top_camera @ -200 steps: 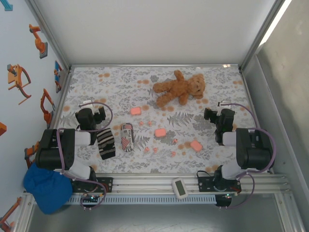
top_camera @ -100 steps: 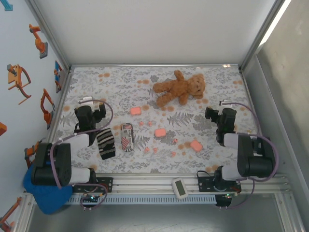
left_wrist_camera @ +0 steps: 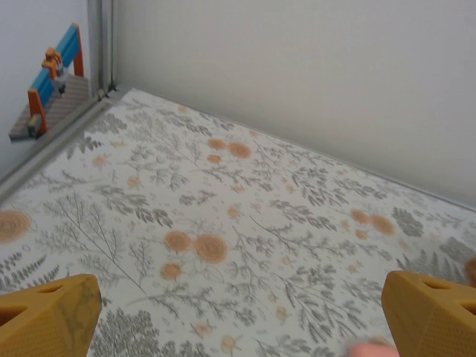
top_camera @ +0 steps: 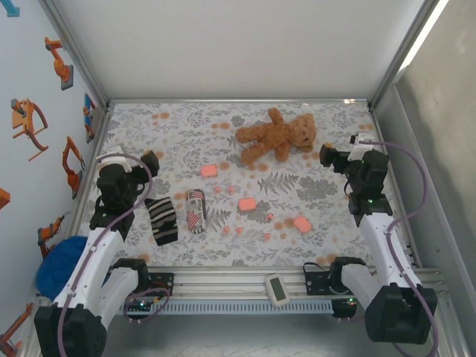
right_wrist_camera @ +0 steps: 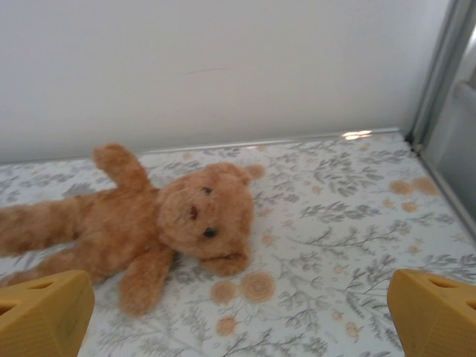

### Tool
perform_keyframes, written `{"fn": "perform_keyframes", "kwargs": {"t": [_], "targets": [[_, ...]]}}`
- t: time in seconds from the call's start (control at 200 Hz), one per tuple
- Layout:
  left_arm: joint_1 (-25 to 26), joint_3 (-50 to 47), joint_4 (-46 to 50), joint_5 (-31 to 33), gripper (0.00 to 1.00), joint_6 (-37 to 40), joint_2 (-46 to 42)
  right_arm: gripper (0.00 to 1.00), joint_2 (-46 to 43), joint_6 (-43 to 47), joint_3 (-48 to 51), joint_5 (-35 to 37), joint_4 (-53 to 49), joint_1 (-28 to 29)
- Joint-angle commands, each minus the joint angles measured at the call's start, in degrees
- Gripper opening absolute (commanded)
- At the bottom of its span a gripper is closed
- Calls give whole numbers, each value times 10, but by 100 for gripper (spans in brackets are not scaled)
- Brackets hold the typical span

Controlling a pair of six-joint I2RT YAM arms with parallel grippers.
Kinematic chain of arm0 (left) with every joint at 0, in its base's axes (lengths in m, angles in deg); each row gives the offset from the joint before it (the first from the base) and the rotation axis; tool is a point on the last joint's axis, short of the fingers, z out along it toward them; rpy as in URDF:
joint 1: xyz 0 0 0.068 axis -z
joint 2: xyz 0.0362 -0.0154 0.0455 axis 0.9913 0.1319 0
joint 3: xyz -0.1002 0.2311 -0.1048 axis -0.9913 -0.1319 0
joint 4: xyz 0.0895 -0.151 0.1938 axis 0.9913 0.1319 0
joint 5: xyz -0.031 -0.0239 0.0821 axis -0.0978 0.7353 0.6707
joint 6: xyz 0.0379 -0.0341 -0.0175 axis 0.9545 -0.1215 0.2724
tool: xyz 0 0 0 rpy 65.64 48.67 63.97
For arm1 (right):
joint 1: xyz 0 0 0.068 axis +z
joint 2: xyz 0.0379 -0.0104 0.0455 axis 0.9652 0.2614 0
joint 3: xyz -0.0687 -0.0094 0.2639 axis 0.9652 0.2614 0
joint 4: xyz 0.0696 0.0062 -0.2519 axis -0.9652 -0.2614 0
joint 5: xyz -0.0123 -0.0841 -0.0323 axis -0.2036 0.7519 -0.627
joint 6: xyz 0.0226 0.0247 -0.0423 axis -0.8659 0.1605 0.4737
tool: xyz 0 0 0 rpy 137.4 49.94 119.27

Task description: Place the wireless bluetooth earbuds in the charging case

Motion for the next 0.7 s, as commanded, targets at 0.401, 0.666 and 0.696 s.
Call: {"fn": "perform_keyframes", "kwargs": {"t": [0.401,0.666,0.696], "targets": [[2,53,332,-113,96,-38,-188,100,93,177,-164,-93,-225,222],[3,56,369,-70,96,-13,-247,100,237,430,-250,-119,-251,341],[3,55,368,-69,96,-14,-251,100,259,451,-267,-118,-259,348]]}}
